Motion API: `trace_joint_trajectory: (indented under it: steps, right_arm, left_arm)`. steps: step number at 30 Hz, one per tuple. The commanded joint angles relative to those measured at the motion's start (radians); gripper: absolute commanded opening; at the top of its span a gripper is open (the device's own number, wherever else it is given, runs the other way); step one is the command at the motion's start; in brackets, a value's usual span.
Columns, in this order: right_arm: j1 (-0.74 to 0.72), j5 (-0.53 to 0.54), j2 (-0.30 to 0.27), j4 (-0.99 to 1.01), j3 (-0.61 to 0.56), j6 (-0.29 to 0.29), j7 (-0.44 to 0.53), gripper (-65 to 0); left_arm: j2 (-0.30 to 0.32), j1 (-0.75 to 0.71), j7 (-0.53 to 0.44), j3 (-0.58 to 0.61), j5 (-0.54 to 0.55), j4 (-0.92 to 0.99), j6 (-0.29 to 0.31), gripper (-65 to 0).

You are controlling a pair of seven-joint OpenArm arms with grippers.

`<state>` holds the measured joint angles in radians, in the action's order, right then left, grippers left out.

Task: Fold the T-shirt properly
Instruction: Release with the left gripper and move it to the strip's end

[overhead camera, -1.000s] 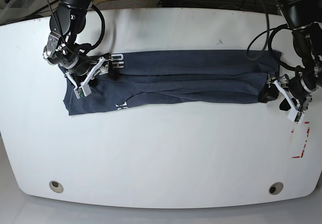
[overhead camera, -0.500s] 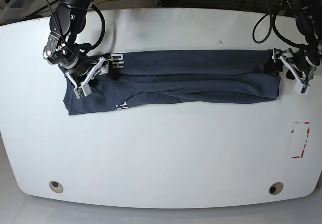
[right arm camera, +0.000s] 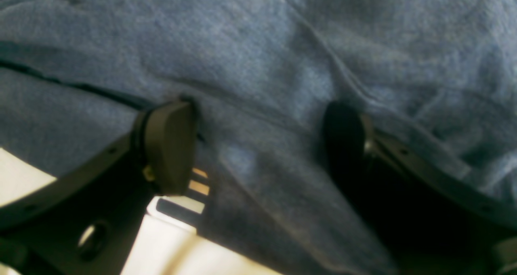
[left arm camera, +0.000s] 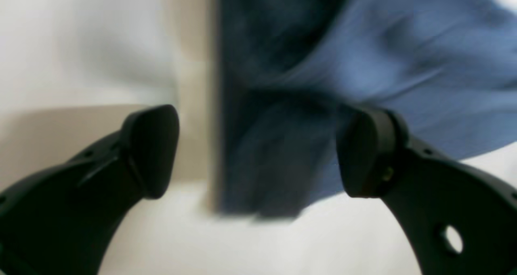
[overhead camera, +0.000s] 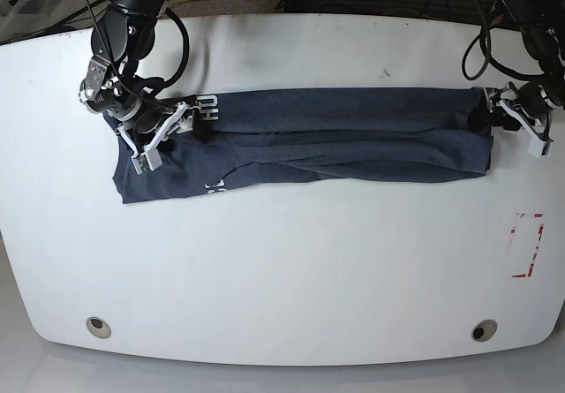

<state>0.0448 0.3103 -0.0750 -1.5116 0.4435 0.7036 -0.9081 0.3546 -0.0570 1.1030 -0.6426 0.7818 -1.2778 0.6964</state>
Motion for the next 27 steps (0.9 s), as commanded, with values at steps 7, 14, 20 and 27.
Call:
trace_joint_trajectory:
  steps: [7, 14, 20, 27]
  right_arm:
    - [0.004, -0.027, -0.003, 0.001, -0.001, -0.005, -0.038, -17.1]
    - [0.005, -0.027, -0.003, 0.001, -0.001, -0.005, -0.038, -17.1]
    - [0.005, -0.027, -0.003, 0.001, -0.001, -0.005, -0.035, -17.1]
    - [0.005, -0.027, -0.001, 0.003, -0.001, -0.005, -0.035, -17.1]
  left_arm:
    - [-0.042, 0.065, -0.030, -0.004, 0.023, 0.097, 0.002, -8.5]
    - [-0.056, 0.070, -0.027, 0.002, -0.014, 0.102, 0.002, -12.5]
    - [-0.056, 0.073, -0.031, 0.002, -0.018, 0.100, 0.002, -50.8]
    - [-0.071, 0.062, -0.036, 0.014, -0.018, -0.049, 0.002, -55.7]
